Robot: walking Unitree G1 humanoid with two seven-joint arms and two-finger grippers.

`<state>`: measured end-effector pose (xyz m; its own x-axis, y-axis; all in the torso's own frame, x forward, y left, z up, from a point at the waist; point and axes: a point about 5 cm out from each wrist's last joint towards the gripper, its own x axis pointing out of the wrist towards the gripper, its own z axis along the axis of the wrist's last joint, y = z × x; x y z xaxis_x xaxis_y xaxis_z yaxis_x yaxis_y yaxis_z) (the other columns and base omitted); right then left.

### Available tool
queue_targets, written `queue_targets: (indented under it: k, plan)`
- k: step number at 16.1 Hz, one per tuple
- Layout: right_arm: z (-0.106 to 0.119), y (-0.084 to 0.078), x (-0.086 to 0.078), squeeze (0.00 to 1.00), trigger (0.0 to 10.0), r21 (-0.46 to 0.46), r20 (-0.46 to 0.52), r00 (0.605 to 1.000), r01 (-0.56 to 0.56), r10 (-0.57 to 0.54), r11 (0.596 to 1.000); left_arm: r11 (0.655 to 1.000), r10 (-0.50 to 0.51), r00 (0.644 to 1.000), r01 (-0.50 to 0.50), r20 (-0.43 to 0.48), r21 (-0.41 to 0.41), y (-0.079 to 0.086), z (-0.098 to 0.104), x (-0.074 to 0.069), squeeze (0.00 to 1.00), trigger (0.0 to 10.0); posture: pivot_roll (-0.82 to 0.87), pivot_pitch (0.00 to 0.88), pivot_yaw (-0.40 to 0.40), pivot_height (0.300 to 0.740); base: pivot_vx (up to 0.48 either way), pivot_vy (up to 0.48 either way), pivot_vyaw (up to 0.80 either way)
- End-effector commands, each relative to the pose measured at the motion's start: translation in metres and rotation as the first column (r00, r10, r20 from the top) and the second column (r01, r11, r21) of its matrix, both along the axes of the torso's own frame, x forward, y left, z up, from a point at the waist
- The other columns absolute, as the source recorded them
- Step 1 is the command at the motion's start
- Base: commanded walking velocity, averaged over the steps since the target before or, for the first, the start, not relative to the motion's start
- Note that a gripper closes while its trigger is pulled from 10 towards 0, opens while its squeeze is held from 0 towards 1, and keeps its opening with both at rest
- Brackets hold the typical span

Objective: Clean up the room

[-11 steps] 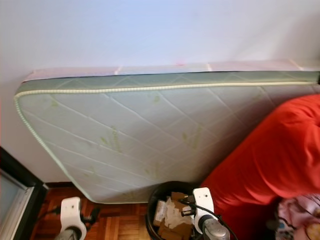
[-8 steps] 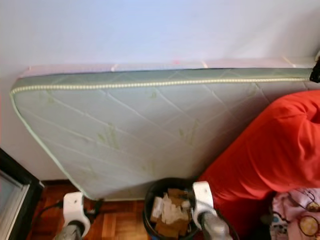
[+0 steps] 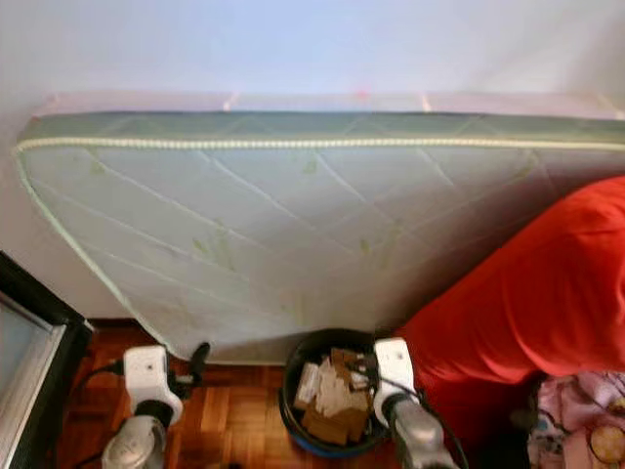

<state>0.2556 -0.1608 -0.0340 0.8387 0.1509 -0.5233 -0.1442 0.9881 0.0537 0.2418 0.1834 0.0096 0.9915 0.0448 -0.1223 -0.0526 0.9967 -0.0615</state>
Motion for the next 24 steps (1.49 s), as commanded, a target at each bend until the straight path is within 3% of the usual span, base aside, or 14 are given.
queue_targets:
  k: [1,2,3,10,11,13,14,20,22,24]
  plan:
    - [-0.002,-0.004,-0.004,0.00,10.0,0.009,0.005,0.999,0.037,-0.037,0.999,1.000,-0.006,1.000,0.006,-0.013,-0.012,-0.004,0.000,-0.005,0.00,10.0,0.11,0.249,-0.049,0.740,0.000,0.000,0.00]
    - [0.014,0.000,0.018,0.00,10.0,0.010,0.038,0.998,0.047,-0.047,0.999,1.000,-0.014,1.000,0.014,0.018,-0.013,-0.006,0.008,-0.006,0.00,10.0,0.12,0.265,-0.047,0.740,0.000,0.000,0.00]
    - [0.022,0.002,0.029,0.00,10.0,0.018,0.056,0.997,0.050,-0.051,0.999,1.000,-0.015,0.999,0.016,0.030,-0.014,-0.007,0.013,-0.008,0.00,10.0,0.12,0.277,-0.046,0.740,0.000,0.000,0.00]
    - [0.047,0.008,0.057,0.00,10.0,0.037,0.105,0.992,0.062,-0.066,0.997,0.999,-0.029,0.997,0.031,0.069,-0.025,-0.014,0.040,-0.009,0.00,10.0,0.15,0.325,-0.043,0.740,0.000,0.000,0.00]
    - [0.048,0.010,0.058,0.63,10.0,0.042,0.107,0.992,0.059,-0.063,0.997,0.999,-0.030,0.997,0.032,0.065,-0.027,-0.014,0.042,-0.010,0.00,10.0,0.15,0.328,-0.044,0.740,0.000,0.000,0.00]
    - [0.048,0.014,0.058,0.77,10.0,0.047,0.108,0.993,0.046,-0.051,0.998,0.999,-0.028,0.998,0.030,0.051,-0.030,-0.014,0.042,-0.012,0.00,10.0,0.15,0.330,-0.046,0.740,0.000,0.000,0.00]
    - [0.047,0.014,0.057,0.77,10.0,0.051,0.107,0.993,0.044,-0.050,0.998,0.999,-0.029,0.998,0.030,0.049,-0.031,-0.014,0.042,-0.012,0.00,10.0,0.15,0.331,-0.046,0.740,0.000,0.000,0.00]
    - [0.046,0.016,0.056,0.73,10.0,0.053,0.104,0.994,0.030,-0.036,0.998,0.999,-0.025,0.999,0.026,0.029,-0.035,-0.014,0.043,-0.013,0.00,10.0,0.15,0.326,-0.046,0.740,0.000,0.000,0.00]
    - [0.043,0.015,0.053,0.00,10.0,0.048,0.094,0.995,0.029,-0.033,0.998,0.999,-0.031,0.999,0.031,0.008,-0.043,-0.014,0.039,-0.011,0.00,10.0,0.13,0.309,-0.044,0.740,0.000,0.000,0.00]
    - [0.033,0.001,0.042,0.00,10.0,0.042,0.068,0.994,0.082,-0.085,0.996,0.999,-0.012,0.995,0.009,-0.094,-0.034,-0.004,0.012,-0.018,0.00,10.0,0.11,0.251,-0.033,0.740,0.000,0.000,0.00]
